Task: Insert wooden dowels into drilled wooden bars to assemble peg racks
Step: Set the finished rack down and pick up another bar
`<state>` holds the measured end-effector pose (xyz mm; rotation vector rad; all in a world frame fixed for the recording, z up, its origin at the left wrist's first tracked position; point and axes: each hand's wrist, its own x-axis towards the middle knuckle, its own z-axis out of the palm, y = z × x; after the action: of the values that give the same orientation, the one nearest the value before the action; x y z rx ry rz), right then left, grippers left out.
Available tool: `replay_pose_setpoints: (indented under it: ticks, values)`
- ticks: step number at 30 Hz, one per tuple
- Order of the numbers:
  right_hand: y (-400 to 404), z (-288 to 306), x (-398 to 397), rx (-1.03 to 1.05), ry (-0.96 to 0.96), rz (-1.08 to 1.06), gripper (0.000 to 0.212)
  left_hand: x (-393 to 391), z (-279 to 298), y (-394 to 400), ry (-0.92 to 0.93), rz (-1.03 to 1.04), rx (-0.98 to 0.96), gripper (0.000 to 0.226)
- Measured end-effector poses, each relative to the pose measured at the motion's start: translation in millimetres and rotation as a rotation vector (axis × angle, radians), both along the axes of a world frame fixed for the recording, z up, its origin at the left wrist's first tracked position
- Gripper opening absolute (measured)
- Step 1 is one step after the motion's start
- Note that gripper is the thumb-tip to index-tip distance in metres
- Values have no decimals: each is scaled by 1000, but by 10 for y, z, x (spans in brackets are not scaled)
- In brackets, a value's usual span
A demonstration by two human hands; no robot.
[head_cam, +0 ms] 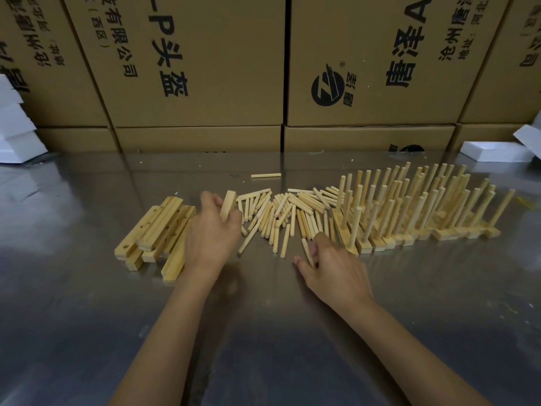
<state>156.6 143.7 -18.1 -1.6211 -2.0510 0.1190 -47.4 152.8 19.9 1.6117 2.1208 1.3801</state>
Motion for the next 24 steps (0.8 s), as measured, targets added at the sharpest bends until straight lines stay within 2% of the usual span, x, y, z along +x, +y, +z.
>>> replay_pose_setpoints:
  ticks: [3,4,6,9,12,18,24]
  values:
    - [15,30,69,-64,29,-20,15,55,30,16,-653,-223,-178,21]
    - [16,39,91,-70,35,-25,10,68,39,10,-787,-306,-217,26]
    - [20,59,139,-54,83,-26,3,94,43,2,-892,-433,-259,31]
    - [19,106,192,-2,279,93,11,192,39,-24,-983,-575,-312,30]
    - [-8,157,159,32,442,231,22,283,25,-59,-962,-694,-375,27]
    - [-32,208,169,165,468,252,20,352,24,-91,-919,-750,-341,25]
    - [-56,244,185,181,417,223,9,421,4,-110,-862,-774,-297,25]
